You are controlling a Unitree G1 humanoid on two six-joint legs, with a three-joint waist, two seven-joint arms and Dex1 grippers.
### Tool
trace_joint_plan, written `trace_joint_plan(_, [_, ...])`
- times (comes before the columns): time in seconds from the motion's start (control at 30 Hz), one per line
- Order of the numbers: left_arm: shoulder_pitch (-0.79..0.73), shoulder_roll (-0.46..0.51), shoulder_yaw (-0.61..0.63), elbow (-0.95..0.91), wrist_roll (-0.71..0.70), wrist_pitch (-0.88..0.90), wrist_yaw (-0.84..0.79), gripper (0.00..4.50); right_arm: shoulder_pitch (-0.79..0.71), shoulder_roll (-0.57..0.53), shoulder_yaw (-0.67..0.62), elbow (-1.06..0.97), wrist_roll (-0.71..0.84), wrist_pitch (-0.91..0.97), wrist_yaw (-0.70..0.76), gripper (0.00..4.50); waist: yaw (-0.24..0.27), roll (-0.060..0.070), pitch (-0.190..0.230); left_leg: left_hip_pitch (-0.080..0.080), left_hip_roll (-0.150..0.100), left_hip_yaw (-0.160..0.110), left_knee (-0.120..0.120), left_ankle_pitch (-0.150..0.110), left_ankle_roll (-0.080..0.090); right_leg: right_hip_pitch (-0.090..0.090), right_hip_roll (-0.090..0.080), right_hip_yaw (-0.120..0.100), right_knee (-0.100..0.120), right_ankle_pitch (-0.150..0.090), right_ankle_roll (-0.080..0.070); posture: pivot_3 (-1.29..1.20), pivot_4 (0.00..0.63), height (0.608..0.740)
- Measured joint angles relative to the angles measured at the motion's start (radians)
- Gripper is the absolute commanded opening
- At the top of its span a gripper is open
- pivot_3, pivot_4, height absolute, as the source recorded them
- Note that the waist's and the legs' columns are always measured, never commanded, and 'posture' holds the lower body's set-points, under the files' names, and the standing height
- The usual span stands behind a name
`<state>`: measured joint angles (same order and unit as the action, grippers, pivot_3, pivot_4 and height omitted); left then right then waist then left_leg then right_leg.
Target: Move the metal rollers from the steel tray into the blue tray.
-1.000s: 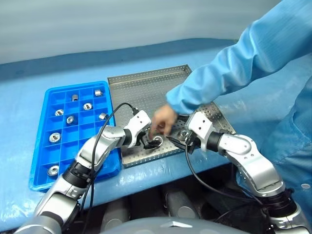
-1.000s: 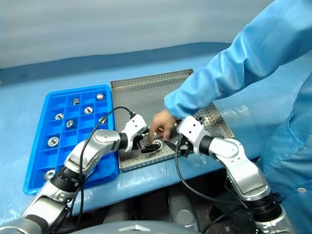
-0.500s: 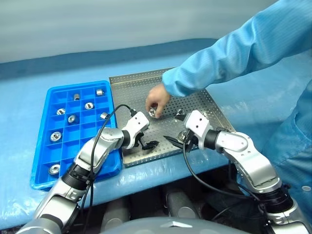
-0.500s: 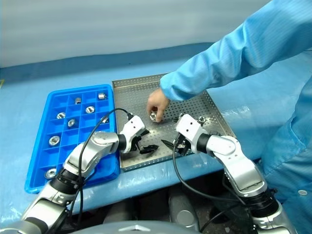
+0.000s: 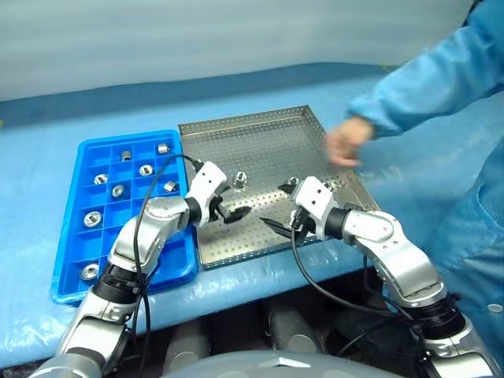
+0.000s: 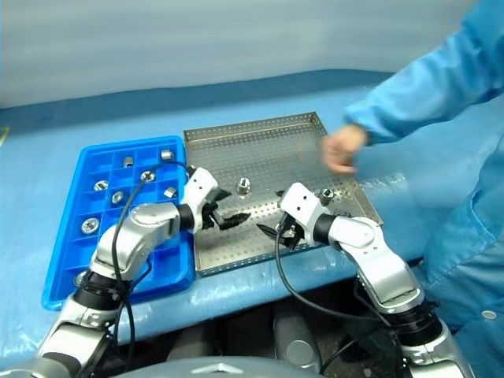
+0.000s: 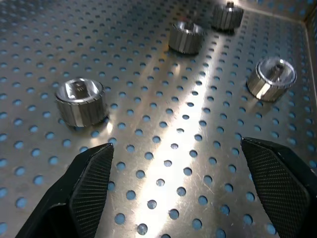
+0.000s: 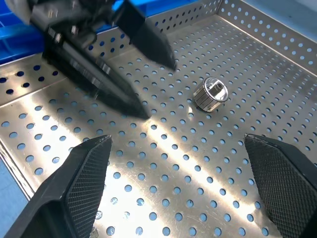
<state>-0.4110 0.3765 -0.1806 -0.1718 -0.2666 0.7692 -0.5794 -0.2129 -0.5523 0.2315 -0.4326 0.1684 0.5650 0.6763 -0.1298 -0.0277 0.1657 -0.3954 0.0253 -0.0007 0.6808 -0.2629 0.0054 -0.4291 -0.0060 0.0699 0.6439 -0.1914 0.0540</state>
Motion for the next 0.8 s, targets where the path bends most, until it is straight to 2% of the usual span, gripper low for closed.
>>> trace_joint_plan(0.1, [-0.052, -0.067, 0.035, 0.051, 0.02, -0.019, 0.08, 4.47, -0.01, 0.014, 0.008, 0.012, -0.003, -0.016, 0.001, 4.5, 0.009, 0.0, 0.0, 0.0, -0.001, 0.0, 0.001, 0.0, 0.0, 0.001, 0.0, 0.0, 0.0, 0.002, 0.004, -0.16, 0.15, 0.74])
trace_joint_plan(0.27, [-0.131, -0.131, 0.001, 0.228, 0.1, -0.065, 0.156, 4.47, -0.046, 0.072, 0.021, 0.11, -0.003, -0.038, 0.001, 4.5, 0.007, 0.0, 0.0, 0.0, -0.001, 0.0, 0.001, 0.0, 0.0, 0.001, 0.0, 0.0, 0.0, 0.003, 0.005, -0.17, 0.15, 0.74])
trace_joint_plan(0.63, [-0.259, -0.179, -0.062, 0.54, 0.239, -0.204, 0.194, 4.47, -0.059, 0.129, 0.042, 0.154, -0.006, -0.061, -0.007, 4.5, -0.005, 0.0, 0.0, -0.001, -0.002, 0.0, 0.0, 0.0, 0.001, 0.0, -0.001, 0.0, -0.001, 0.004, 0.006, -0.21, 0.15, 0.74])
trace_joint_plan(0.73, [-0.264, -0.189, -0.063, 0.598, 0.259, -0.214, 0.2, 3.9, -0.057, 0.13, 0.042, 0.148, -0.007, -0.061, -0.011, 4.5, -0.009, 0.0, 0.0, -0.001, -0.002, 0.0, 0.0, 0.0, 0.001, 0.0, -0.001, 0.0, -0.001, 0.004, 0.006, -0.21, 0.15, 0.74])
trace_joint_plan(0.8, [-0.265, -0.195, -0.06, 0.606, 0.26, -0.216, 0.192, 3.22, -0.055, 0.129, 0.042, 0.145, -0.009, -0.061, -0.018, 4.5, -0.014, 0.0, 0.0, -0.001, -0.002, -0.001, 0.0, 0.0, 0.001, 0.0, -0.001, 0.0, 0.0, 0.004, 0.006, -0.21, 0.15, 0.74])
